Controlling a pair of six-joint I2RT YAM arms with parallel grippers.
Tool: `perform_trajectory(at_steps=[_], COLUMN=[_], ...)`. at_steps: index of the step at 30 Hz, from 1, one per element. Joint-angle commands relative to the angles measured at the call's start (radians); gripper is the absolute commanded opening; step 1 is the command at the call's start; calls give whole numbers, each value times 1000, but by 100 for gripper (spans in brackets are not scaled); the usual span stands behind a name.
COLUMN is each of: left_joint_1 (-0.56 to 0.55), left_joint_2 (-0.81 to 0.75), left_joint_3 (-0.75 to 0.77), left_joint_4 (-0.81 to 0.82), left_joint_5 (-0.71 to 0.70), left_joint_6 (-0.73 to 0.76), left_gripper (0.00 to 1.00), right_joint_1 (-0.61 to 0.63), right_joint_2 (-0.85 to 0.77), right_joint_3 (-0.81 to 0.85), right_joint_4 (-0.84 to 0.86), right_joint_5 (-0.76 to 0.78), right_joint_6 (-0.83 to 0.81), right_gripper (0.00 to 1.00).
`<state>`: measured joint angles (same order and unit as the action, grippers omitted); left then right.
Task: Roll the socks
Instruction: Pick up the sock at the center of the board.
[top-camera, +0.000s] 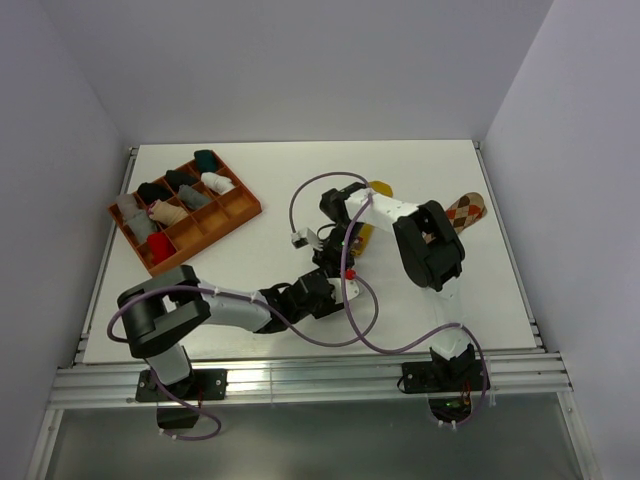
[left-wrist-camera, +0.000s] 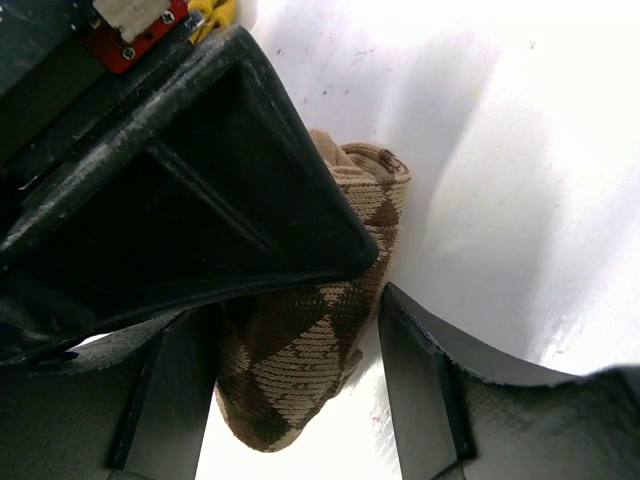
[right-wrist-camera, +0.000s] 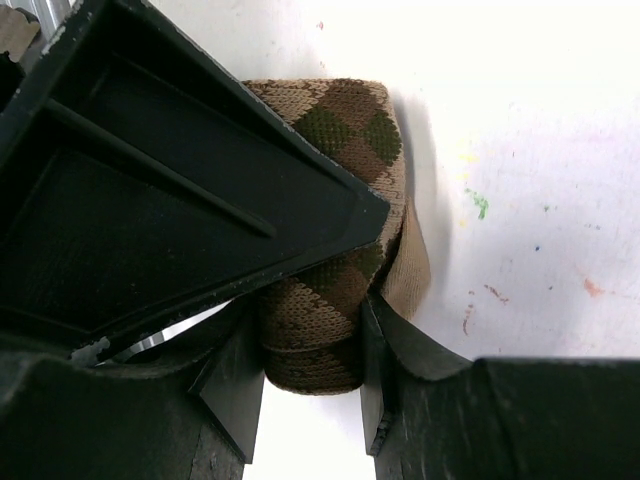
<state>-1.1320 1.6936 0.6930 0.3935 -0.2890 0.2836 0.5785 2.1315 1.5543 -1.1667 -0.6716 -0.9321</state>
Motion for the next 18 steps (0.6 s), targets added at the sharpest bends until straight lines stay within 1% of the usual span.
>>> perform_trajectory(at_steps=[1, 8, 9, 11, 12, 13, 14, 16, 18], left_joint_1=[0, 1, 1, 5, 6, 15, 20, 29, 31], left_joint_2=[32, 97, 104, 110, 121, 130, 141, 173, 193], left_joint_3=[36, 74, 79, 98, 111, 123, 153, 175, 188], left_joint_4=[-21, -77, -84, -113, -133, -154, -201, -231, -252], left_joint_5=[20, 42, 47, 57, 68, 80, 103, 114, 136], left_joint_6=[16, 9, 8, -9, -17, -38, -49, -76, -84], left_gripper=[65, 61, 59, 53, 48, 33, 27, 16, 11], right_joint_1=[3, 3, 1, 3, 3, 1, 3, 1, 1], right_joint_2=[61, 67, 67, 67, 68, 68, 68, 64, 59], right_joint_3=[-25, -20, -22, -16, -14, -14, -13, -14, -19], right_joint_4=[-17, -40, -44, -56, -59, -60, -65, -67, -65], right_joint_5=[127, 118, 115, 107, 104, 99, 95, 86, 81], right_joint_6=[-22, -36, -40, -45, -47, -48, -50, -50, -47], right_gripper=[33, 33, 32, 32, 32, 32, 32, 33, 35])
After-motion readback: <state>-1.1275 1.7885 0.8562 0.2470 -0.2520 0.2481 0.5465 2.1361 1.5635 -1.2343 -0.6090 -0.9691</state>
